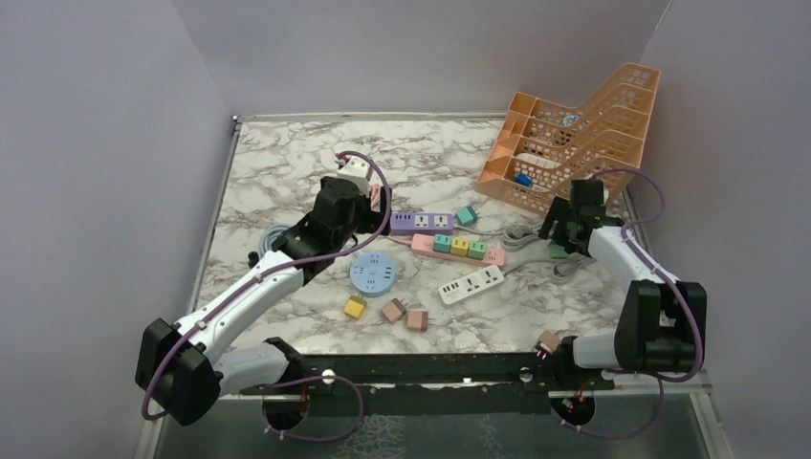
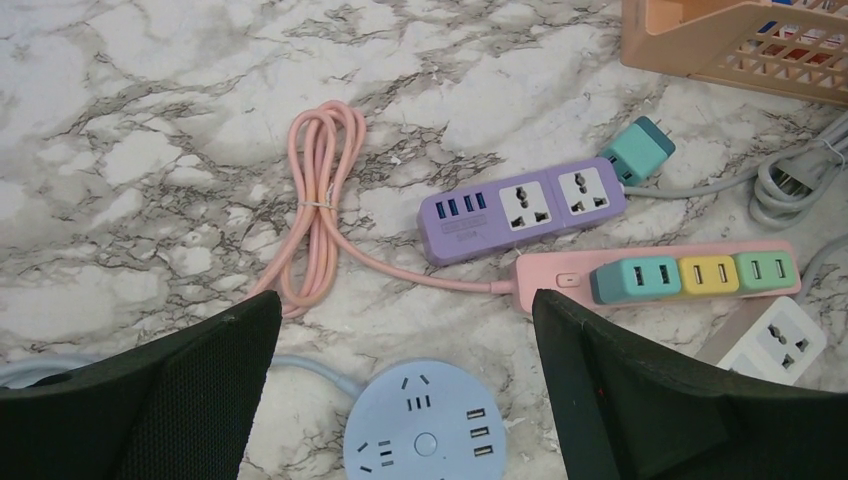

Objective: Insert the plug

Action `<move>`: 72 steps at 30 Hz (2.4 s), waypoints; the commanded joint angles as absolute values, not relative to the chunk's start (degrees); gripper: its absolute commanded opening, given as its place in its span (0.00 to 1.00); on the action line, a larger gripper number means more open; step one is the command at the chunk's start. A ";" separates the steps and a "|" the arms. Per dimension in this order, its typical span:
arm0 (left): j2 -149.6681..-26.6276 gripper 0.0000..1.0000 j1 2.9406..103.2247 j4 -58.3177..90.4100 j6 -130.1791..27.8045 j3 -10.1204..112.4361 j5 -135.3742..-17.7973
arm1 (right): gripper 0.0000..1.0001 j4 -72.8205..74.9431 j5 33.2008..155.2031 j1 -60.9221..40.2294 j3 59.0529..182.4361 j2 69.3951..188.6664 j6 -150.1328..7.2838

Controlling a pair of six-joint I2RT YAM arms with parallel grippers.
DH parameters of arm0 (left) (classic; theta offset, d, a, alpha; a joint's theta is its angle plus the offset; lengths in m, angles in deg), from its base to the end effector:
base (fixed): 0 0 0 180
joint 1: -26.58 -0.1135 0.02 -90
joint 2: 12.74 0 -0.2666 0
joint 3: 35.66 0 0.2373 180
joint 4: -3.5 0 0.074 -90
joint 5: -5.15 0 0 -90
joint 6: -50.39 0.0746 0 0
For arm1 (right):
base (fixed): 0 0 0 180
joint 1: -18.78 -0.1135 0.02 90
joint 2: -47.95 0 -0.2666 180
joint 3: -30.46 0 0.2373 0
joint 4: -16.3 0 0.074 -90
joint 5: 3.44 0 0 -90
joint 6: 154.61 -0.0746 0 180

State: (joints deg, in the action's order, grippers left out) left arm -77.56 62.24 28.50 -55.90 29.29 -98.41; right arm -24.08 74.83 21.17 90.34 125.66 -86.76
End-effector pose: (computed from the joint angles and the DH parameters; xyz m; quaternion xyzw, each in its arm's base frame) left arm 0.2351 -0.1472 0.2937 0.0782 0.8357 -0.1447 0.5241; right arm 0.2658 -0.0263 0.1763 0.2307 0.9289 -0.0501 0.2853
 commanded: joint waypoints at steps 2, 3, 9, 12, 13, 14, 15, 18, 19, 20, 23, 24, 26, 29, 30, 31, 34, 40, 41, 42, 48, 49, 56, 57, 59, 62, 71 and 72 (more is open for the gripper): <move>-78.13 0.99 62.94 27.05 -55.12 30.55 -101.77 | 0.70 -18.51 78.98 22.38 87.83 126.49 -86.24; -78.21 0.99 62.89 27.05 -55.08 30.73 -102.00 | 0.69 -18.62 78.25 22.38 87.74 127.08 -86.37; -78.64 0.99 63.03 27.17 -55.40 30.87 -101.77 | 0.68 -19.32 76.22 22.38 87.52 129.67 -86.92; -78.75 0.99 62.98 26.99 -55.59 30.84 -101.51 | 0.63 -19.93 75.75 22.38 87.72 130.50 -86.66; -78.75 0.99 62.97 26.96 -55.54 30.91 -101.44 | 0.58 -20.31 75.11 22.38 87.85 130.75 -86.50; -78.76 0.99 63.06 26.88 -55.52 30.96 -101.34 | 0.52 -21.08 73.95 22.38 88.28 131.13 -86.08; -78.75 0.99 63.06 26.85 -55.56 31.00 -101.22 | 0.48 -21.73 73.15 22.38 88.87 131.40 -86.08; -78.83 0.99 63.23 26.33 -55.43 30.90 -100.17 | 0.42 -21.60 72.96 22.38 89.59 131.76 -84.99; -78.90 0.99 63.28 26.18 -55.55 30.85 -99.74 | 0.41 -21.67 73.47 22.38 89.85 132.03 -84.69; -78.96 0.99 63.27 26.10 -55.78 30.91 -99.36 | 0.40 -21.85 73.94 22.38 90.11 132.39 -84.57; -79.33 0.99 63.19 26.08 -56.41 31.32 -97.86 | 0.36 -22.13 75.53 22.25 90.59 132.73 -84.25; -79.50 0.99 63.18 25.95 -56.56 31.43 -97.21 | 0.35 -22.15 76.06 22.03 90.64 132.41 -84.13; -79.77 0.99 63.18 25.66 -56.85 31.61 -95.98 | 0.35 -22.27 77.07 21.56 90.83 131.04 -83.80; -80.71 0.99 63.27 25.38 -57.83 32.47 -93.65 | 0.35 -22.24 80.04 20.25 90.86 127.32 -82.82; -81.14 0.99 63.26 25.28 -58.27 32.89 -92.59 | 0.35 -22.08 81.36 19.49 90.82 125.88 -82.42; -81.62 0.99 63.25 25.07 -59.07 33.32 -91.39 | 0.35 -21.70 82.88 18.76 90.83 124.59 -81.81; -82.93 0.99 63.23 24.08 -62.80 34.89 -86.66 | 0.35 -19.42 88.86 15.84 90.41 120.71 -79.27; -85.75 0.98 63.21 20.86 -68.38 37.92 -73.89 | 0.34 -9.51 106.52 10.99 87.96 114.20 -72.76; -86.10 0.98 63.21 20.37 -69.02 38.15 -72.55 | 0.33 -8.37 109.03 10.06 87.72 113.61 -71.28; -86.48 0.98 63.21 19.78 -69.43 38.18 -71.06 | 0.33 -7.22 110.90 8.87 87.57 112.93 -70.04; -88.52 0.97 63.16 16.86 -68.74 39.35 -64.00 | 0.32 -0.62 119.49 2.97 85.32 110.92 -62.29; -89.07 0.97 63.21 16.68 -68.56 39.72 -62.81 | 0.32 0.12 120.36 2.17 85.22 110.86 -61.32; -93.34 0.95 63.30 15.18 -68.97 41.24 -55.41 | 0.29 4.68 124.87 -1.54 84.27 109.06 -52.78; -93.85 0.94 63.32 15.36 -69.11 41.56 -55.06 | 0.30 5.22 125.29 -1.72 84.23 108.84 -52.04; -94.63 0.93 63.36 15.12 -69.29 41.87 -54.00 | 0.30 5.52 125.84 -2.15 84.32 108.48 -50.76; -95.49 0.89 63.90 14.08 -69.39 42.33 -52.26 | 0.30 5.42 125.98 -2.74 84.47 108.34 -48.84; -100.25 0.71 66.81 15.74 -68.08 46.90 -49.89 | 0.30 6.97 124.72 -4.99 84.05 108.38 -45.08; -100.91 0.66 66.83 16.08 -68.22 47.38 -49.99 | 0.30 7.40 124.44 -5.18 83.87 108.17 -44.90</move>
